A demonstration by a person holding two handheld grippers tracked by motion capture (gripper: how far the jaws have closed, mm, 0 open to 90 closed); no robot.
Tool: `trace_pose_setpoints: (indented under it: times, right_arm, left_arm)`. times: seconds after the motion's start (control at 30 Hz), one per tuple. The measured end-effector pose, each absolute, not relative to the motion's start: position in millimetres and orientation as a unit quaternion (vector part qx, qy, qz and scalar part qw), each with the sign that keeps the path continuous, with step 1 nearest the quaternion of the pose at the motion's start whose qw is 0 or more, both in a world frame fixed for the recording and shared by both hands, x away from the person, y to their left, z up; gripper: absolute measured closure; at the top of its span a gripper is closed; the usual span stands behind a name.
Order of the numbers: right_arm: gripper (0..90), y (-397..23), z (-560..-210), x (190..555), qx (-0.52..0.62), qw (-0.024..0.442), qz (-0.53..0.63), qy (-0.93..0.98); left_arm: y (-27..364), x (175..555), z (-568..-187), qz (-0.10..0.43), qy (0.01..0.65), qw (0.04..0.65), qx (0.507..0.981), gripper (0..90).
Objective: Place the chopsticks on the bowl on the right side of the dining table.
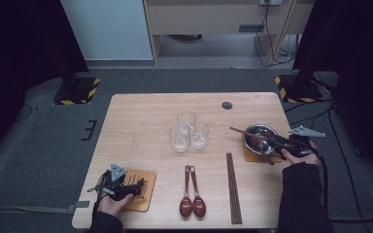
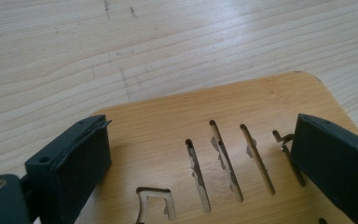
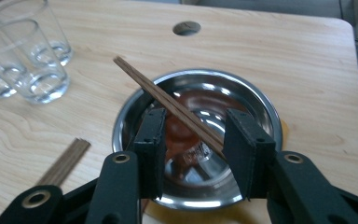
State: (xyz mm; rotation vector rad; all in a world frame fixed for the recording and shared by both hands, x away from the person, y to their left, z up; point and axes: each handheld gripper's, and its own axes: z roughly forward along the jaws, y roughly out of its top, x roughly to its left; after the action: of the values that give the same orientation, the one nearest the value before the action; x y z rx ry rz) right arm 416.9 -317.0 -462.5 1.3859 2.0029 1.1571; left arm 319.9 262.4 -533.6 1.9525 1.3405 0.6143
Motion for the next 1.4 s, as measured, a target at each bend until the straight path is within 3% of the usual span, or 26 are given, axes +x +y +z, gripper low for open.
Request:
trace_pose_setpoints:
  times: [0.37,1.4]
  right_arm:
    - [64.9,-327,-473,405,0.533,0.233,0.378,0.721]
    - [44.1,-347,-488,413,0.571,0.252,0.357,0.695]
  left_arm:
    - [262,320,-534,0.236,0.515,0.340,0.750,3.7]
    - [262,320,-534,0.236,0.515,0.340,0.750,3.7]
